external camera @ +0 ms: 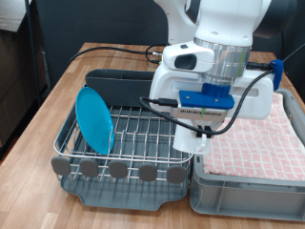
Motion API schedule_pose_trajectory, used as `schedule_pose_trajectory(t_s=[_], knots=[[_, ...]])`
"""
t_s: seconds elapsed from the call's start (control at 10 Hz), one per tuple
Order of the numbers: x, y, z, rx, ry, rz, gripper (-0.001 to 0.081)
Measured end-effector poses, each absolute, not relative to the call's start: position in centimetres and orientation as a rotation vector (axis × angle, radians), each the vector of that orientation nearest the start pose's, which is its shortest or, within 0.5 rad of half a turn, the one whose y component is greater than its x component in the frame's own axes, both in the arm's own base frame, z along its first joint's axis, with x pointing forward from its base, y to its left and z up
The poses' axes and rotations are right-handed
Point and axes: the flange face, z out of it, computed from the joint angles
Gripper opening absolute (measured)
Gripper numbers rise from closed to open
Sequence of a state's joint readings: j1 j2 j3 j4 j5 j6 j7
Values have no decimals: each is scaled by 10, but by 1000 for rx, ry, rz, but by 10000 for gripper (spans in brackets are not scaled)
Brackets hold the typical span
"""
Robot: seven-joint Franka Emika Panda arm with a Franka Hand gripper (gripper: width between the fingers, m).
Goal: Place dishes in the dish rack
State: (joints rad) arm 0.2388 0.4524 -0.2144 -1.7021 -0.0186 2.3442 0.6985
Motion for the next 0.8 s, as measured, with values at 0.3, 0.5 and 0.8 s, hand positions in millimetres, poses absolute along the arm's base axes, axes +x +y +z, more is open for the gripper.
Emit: schedule_pose_trajectory(t_s=[0.3, 0.5, 0.8], knots=[[692, 25, 335, -2985, 973, -319, 70], [695, 22, 321, -2984, 967, -330, 70], [699, 17, 306, -2985, 964, -323, 70]])
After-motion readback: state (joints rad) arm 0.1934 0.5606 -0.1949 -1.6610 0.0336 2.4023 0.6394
